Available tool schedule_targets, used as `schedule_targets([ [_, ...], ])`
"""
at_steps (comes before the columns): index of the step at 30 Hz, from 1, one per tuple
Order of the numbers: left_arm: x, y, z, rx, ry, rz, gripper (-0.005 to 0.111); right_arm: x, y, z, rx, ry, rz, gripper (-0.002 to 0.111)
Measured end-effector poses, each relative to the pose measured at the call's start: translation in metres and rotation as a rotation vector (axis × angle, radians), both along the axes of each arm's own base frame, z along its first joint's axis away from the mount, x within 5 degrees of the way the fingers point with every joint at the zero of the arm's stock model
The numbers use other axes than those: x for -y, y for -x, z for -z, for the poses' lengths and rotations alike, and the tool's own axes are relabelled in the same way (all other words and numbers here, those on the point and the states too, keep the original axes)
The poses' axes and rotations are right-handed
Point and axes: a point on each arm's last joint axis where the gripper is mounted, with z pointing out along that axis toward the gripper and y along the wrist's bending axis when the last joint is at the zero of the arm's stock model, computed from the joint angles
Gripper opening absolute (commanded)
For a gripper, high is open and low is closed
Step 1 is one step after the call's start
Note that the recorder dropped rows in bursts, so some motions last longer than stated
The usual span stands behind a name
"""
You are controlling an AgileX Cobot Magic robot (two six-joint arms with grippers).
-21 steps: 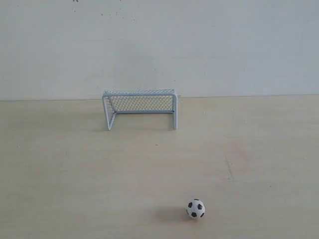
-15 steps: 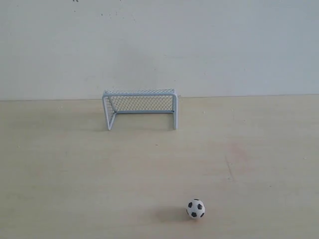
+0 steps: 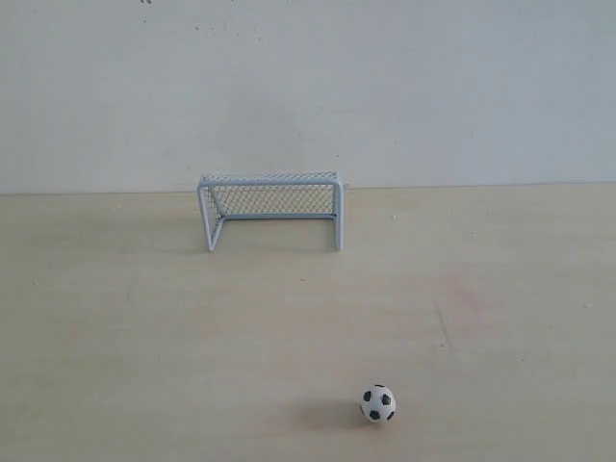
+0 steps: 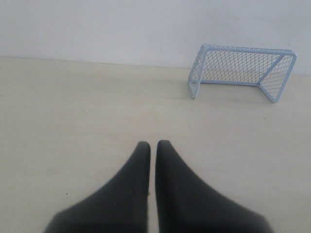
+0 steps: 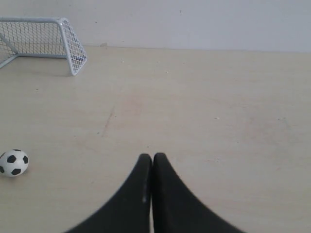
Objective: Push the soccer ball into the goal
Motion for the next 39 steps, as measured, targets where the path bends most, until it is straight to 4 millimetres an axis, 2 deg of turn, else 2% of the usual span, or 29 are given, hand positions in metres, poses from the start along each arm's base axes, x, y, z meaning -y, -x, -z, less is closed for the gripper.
schedule_targets([
  [7, 0.0, 0.0, 0.0, 0.0, 0.0, 0.0, 0.004, 0.0, 0.0, -0.001, 0.009, 0.01, -0.003, 0.0],
  [12, 0.0, 0.0, 0.0, 0.0, 0.0, 0.0, 0.004, 0.0, -0.002, -0.006, 0.087, 0.064, -0.01, 0.0],
  [15, 0.0, 0.0, 0.0, 0.0, 0.0, 0.0, 0.004, 0.0, -0.003, -0.023, 0.268, 0.034, -0.007, 0.0],
  [18, 0.0, 0.0, 0.0, 0.0, 0.0, 0.0, 0.004, 0.0, 0.005, -0.063, 0.713, -0.049, -0.004, 0.0],
  [21, 0.0, 0.0, 0.0, 0.0, 0.0, 0.0, 0.004, 0.005, 0.026, -0.091, 1.088, -0.143, 0.017, 0.0],
  [23, 0.0, 0.0, 0.0, 0.0, 0.0, 0.0, 0.004, 0.01, 0.032, -0.107, 1.134, -0.259, 0.042, 0.0],
  [25, 0.0, 0.0, 0.0, 0.0, 0.0, 0.0, 0.004, 0.011, 0.037, -0.138, 1.056, -0.244, 0.043, 0.0],
  [26, 0.0, 0.0, 0.0, 0.0, 0.0, 0.0, 0.004, 0.01, 0.041, -0.161, 0.976, -0.189, 0.036, 0.0],
  [28, 0.0, 0.0, 0.0, 0.0, 0.0, 0.0, 0.004, 0.007, 0.038, -0.184, 0.84, -0.088, 0.022, 0.0],
  [33, 0.0, 0.0, 0.0, 0.0, 0.0, 0.0, 0.004, -0.003, 0.0, -0.233, 0.398, 0.186, -0.053, 0.0],
  [36, 0.0, 0.0, 0.0, 0.0, 0.0, 0.0, 0.004, -0.006, -0.035, -0.237, 0.08, 0.353, -0.102, 0.0],
  [39, 0.0, 0.0, 0.0, 0.0, 0.0, 0.0, 0.004, -0.007, -0.067, -0.232, -0.127, 0.519, -0.138, 0.0],
])
